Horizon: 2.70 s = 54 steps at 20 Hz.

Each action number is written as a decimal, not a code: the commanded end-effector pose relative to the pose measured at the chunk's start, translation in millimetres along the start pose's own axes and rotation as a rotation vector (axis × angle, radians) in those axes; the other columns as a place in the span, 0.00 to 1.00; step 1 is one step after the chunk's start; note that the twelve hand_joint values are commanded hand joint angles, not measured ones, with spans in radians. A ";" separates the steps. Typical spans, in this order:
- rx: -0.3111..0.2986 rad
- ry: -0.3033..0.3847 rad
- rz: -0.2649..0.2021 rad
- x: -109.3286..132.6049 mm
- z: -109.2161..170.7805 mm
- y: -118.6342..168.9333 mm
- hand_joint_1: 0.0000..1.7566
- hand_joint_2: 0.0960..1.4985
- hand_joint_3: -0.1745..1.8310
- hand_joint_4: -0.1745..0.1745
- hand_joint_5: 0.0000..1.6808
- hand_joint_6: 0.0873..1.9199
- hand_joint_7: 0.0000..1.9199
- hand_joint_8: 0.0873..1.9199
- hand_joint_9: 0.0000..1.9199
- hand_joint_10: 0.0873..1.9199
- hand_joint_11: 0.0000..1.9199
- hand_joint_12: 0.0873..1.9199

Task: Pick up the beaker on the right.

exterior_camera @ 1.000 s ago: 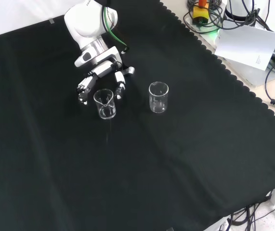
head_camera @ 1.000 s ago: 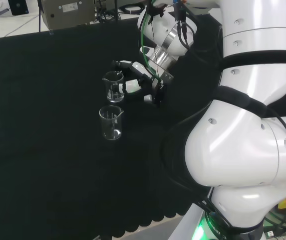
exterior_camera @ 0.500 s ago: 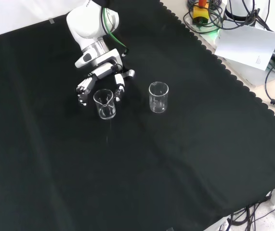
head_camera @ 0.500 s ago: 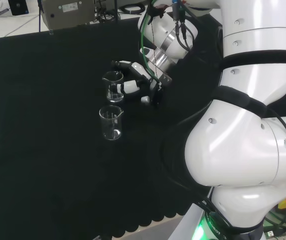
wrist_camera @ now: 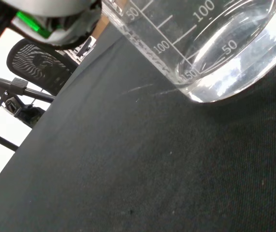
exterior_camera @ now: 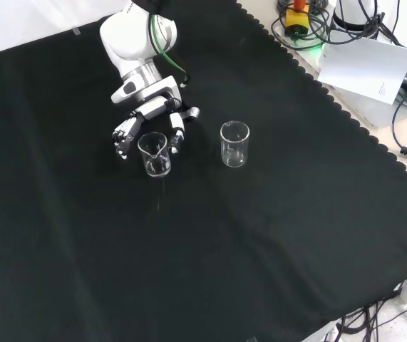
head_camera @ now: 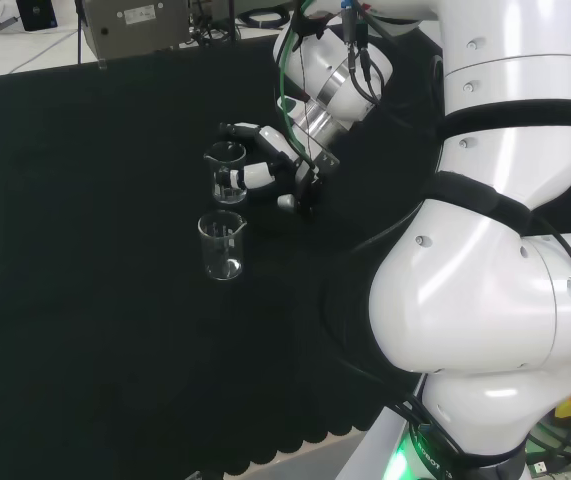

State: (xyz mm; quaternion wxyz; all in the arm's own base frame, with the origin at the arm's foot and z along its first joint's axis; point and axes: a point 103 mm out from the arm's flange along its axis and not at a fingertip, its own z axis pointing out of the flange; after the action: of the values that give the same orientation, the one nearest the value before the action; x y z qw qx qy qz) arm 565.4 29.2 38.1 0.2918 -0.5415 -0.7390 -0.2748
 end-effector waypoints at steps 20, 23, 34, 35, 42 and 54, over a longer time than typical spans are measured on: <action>-0.060 -0.086 0.095 5.0 7.1 7.7 0.57 0.33 0.42 0.43 0.38 0.46 0.28 0.33 0.37 0.25 0.21 0.66; -0.110 -0.156 0.112 6.1 3.2 6.4 0.63 0.48 0.36 0.32 0.54 0.50 0.40 0.35 0.49 0.22 0.38 0.58; -0.247 -0.313 0.033 16.7 -31.8 0.8 0.81 0.35 0.45 0.09 0.72 0.40 0.67 0.35 0.84 0.00 0.70 0.35; -0.228 -0.314 0.013 19.4 -38.5 2.6 0.81 0.34 0.46 0.08 0.72 0.40 0.67 0.35 0.84 0.00 0.70 0.35; -0.078 -0.341 -0.058 44.0 -92.4 10.2 0.81 0.42 0.33 0.00 0.82 0.16 0.68 0.27 0.83 0.00 0.74 0.31; 0.115 -0.404 -0.024 75.3 -125.8 -47.3 0.76 0.36 0.40 0.00 0.89 0.05 0.83 0.00 0.94 0.00 0.80 0.25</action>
State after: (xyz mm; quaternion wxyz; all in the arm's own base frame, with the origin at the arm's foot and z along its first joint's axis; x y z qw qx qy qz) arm 558.3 -9.2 141.2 0.1520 -0.5444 -0.8090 -0.1617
